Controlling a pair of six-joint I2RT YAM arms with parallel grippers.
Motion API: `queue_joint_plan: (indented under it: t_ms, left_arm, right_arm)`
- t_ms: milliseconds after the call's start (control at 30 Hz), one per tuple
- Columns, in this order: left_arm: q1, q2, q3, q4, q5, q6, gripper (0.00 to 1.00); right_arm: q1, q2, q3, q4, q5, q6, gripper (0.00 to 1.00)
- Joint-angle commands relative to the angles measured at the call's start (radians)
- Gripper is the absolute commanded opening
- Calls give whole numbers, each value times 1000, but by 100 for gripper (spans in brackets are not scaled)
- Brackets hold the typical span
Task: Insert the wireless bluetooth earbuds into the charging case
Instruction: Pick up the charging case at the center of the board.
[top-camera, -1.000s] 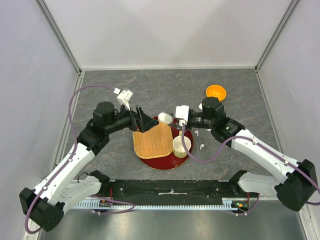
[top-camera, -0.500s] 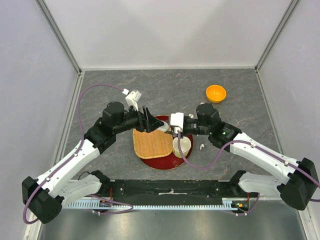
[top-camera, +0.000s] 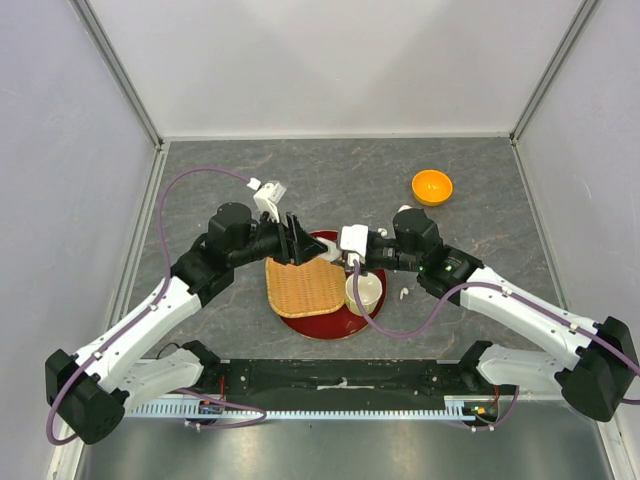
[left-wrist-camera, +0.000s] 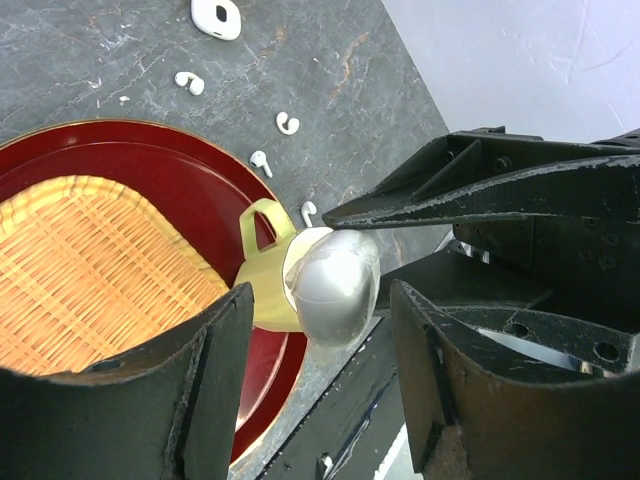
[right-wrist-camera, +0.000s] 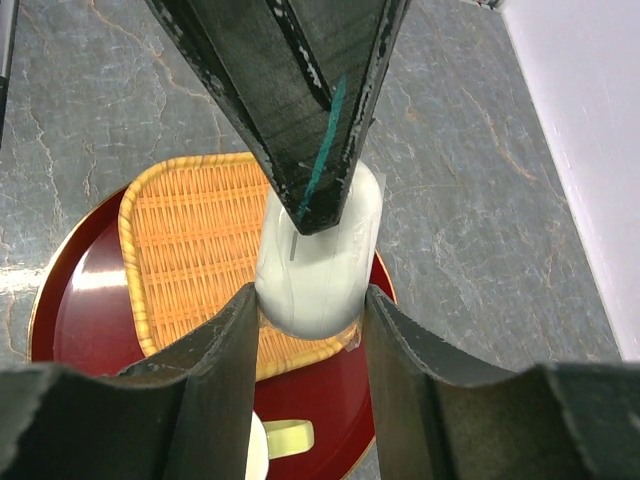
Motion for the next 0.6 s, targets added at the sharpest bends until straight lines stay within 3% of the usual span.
queue_joint_plan:
  t_ms: [0, 233, 400, 567]
  left_arm:
    - [-12, 17, 44, 36, 29, -24, 63]
    - [-21, 32, 36, 70, 44, -36, 62]
    - [-23, 34, 27, 95, 53, -47, 48]
    - [-26, 43, 29, 101, 71, -49, 47]
  right_arm:
    - [11, -30, 2, 52, -7, 16, 0]
    - [16, -29, 0, 54, -15, 20, 0]
    - [19, -30, 0, 52, -15, 19, 0]
    - [19, -32, -4, 86, -6, 19, 0]
